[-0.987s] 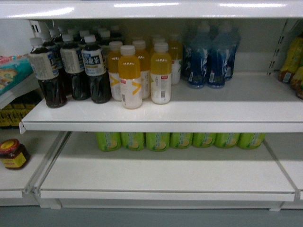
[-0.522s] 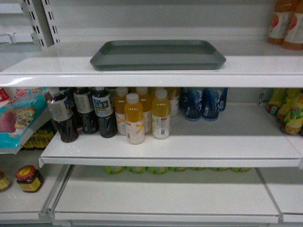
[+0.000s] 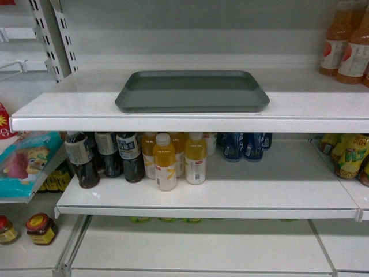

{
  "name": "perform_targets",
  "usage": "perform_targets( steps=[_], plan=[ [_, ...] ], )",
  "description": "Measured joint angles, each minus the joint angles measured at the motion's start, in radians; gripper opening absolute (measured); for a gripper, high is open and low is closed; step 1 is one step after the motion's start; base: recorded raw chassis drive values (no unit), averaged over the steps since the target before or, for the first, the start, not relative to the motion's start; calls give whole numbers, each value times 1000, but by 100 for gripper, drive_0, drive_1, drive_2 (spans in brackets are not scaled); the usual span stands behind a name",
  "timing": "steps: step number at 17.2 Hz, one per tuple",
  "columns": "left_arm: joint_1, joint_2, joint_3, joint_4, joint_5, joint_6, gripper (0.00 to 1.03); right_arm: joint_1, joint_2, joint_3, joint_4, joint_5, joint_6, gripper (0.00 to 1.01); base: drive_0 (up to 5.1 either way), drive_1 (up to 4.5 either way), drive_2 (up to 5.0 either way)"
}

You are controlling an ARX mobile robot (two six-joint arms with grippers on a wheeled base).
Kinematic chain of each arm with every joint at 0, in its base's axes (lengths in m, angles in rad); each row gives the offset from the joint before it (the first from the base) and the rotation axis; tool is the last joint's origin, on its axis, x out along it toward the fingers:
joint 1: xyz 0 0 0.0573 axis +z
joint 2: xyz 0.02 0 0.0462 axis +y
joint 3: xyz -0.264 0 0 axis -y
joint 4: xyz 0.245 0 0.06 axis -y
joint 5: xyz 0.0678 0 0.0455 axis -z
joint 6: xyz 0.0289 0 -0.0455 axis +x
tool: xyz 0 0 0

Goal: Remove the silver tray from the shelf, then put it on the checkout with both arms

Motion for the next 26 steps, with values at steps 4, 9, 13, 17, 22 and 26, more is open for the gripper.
perform_targets(
  steps=[4,9,13,17,22,26],
  plan=[
    [0,0,0,0,0,0,98,0,0,0,0,0,0,98,0,0,0],
    [0,0,0,0,0,0,98,0,0,0,0,0,0,98,0,0,0],
    [0,0,0,1,0,0,98,0,0,0,0,0,0,98,9,409,-390],
    [0,0,0,0,0,0,98,0,0,0,1,0,0,98,4,409,-400],
    [0,0,0,-4,0,0,98,0,0,0,-1,0,0,98,4,408,-401],
    [0,0,0,3,0,0,98,0,0,0,3,0,0,98,9,238,-220]
  ],
)
